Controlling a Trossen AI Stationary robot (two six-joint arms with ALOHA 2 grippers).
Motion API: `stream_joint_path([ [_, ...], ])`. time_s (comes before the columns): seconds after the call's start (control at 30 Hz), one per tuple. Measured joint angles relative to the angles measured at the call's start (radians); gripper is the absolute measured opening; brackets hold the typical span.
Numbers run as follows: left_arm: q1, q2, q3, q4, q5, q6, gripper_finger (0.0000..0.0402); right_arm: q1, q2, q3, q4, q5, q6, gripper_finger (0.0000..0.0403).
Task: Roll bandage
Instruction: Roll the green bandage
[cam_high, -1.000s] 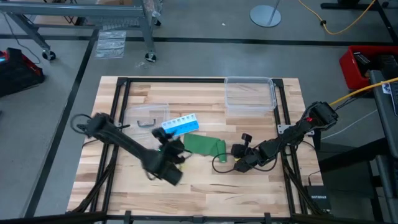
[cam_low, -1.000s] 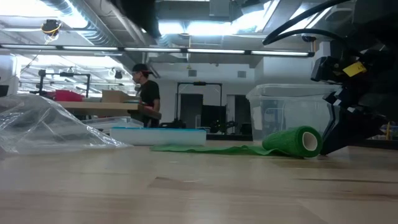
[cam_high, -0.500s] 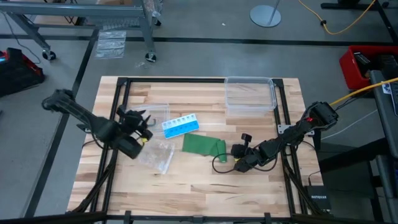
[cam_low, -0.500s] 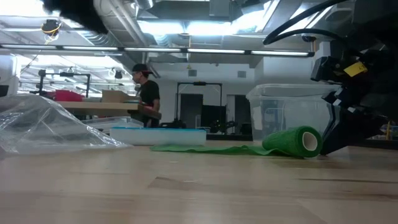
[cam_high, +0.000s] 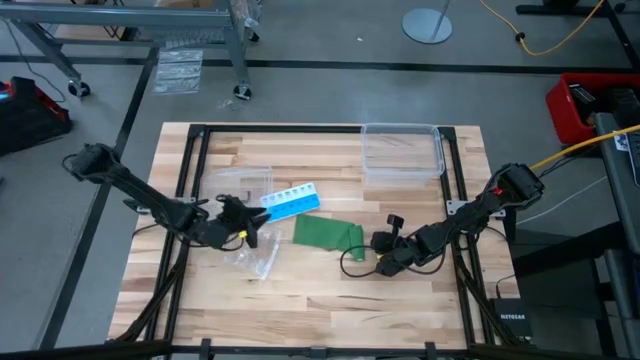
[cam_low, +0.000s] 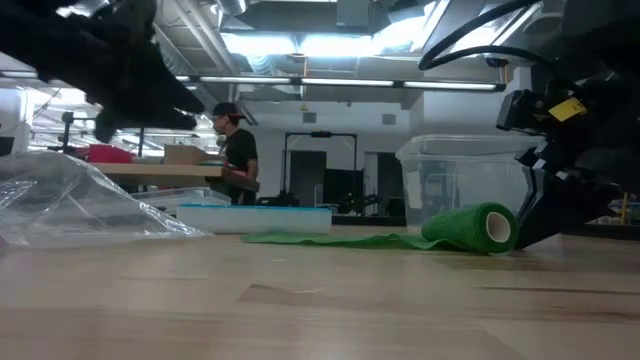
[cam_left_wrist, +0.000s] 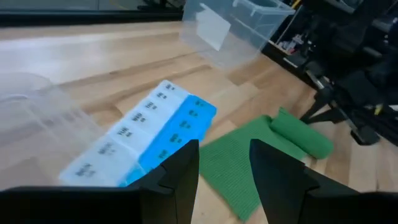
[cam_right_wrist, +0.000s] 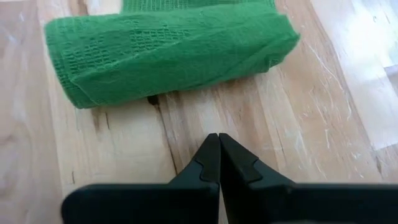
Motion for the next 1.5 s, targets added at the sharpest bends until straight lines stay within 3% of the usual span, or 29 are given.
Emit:
stream_joint_path([
  [0.2, 0.071, 0.231, 0.034, 0.185, 0.115, 0.053, 0.0136, -0.019, 0.001, 0.041, 0.009, -0.051, -0.079, 0.0001],
  [0.47, 0.138, 0.467, 0.185, 0.188, 0.231, 0.108, 0.0136, -0.072, 0.001, 0.049, 0.006, -0.078, -0.094, 0.0001],
  [0.7, 0.184, 0.603, 0.302, 0.175, 0.294, 0.206, 0.0136, -0.070, 0.001, 0.049, 0.049, -0.093, -0.094, 0.0001],
  [1.13, 0.212, 0.630, 0.318, -0.035, 0.338, 0.079, 0.0136, -0.070, 0.001, 0.050, 0.133, -0.102, -0.103, 0.0001],
  [1.5, 0.210, 0.629, 0.318, -0.054, 0.418, 0.062, 0.0136, -0.114, 0.001, 0.050, 0.191, -0.104, -0.120, 0.0001],
])
